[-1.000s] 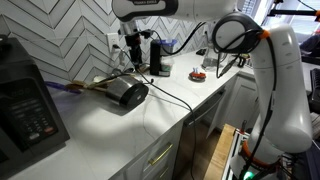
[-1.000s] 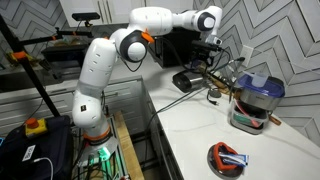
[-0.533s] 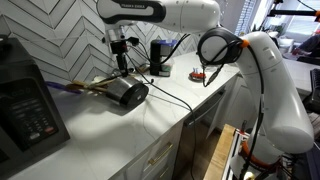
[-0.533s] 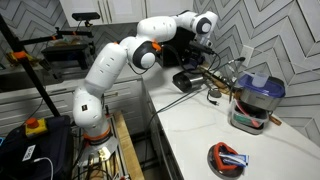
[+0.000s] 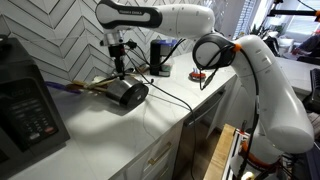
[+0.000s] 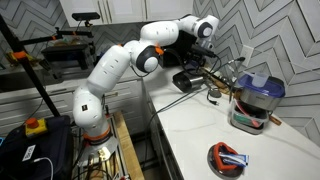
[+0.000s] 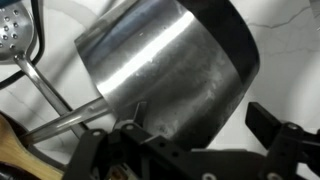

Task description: Put the silver tin with a black vest in an upright position

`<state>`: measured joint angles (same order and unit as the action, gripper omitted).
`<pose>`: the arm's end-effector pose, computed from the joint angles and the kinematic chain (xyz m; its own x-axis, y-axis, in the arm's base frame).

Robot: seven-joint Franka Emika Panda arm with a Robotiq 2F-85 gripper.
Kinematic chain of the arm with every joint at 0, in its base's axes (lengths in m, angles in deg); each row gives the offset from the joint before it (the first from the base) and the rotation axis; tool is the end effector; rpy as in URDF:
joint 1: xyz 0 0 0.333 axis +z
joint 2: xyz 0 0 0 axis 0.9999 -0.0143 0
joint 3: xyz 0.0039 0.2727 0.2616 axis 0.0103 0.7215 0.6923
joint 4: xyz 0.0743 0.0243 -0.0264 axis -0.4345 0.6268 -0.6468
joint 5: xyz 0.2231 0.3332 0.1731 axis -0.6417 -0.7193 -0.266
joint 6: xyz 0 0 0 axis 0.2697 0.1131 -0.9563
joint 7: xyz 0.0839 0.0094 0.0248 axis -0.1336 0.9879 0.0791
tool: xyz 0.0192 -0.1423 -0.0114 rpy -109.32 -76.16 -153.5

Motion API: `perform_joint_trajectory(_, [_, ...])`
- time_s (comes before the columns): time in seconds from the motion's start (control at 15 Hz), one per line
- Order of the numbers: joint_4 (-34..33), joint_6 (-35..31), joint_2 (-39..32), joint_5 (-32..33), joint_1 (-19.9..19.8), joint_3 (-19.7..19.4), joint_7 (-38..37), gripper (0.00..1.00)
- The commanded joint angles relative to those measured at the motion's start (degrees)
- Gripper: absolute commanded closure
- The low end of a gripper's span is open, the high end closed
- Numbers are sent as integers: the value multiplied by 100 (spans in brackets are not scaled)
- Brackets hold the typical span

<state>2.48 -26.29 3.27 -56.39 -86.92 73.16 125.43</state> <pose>0.7879 0.1151 0.4786 0.6442 0.7584 -0.0993 0.7210 -0.6455 -0.2521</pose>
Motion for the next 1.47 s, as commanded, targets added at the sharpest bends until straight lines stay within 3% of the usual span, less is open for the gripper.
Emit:
perform_joint_trajectory(0.0, [-840,-44,-547,-12,51,39,157,0])
perform_joint_trajectory(0.4, [-1406,-306,-780,76,153,-12,295,0])
perform_joint_trajectory(0.87, [-1665,-45,-1379,82,51,-122,268,0])
perform_joint_trajectory(1.4, [-1795,2903,-1222,-632,-429,159,141,0])
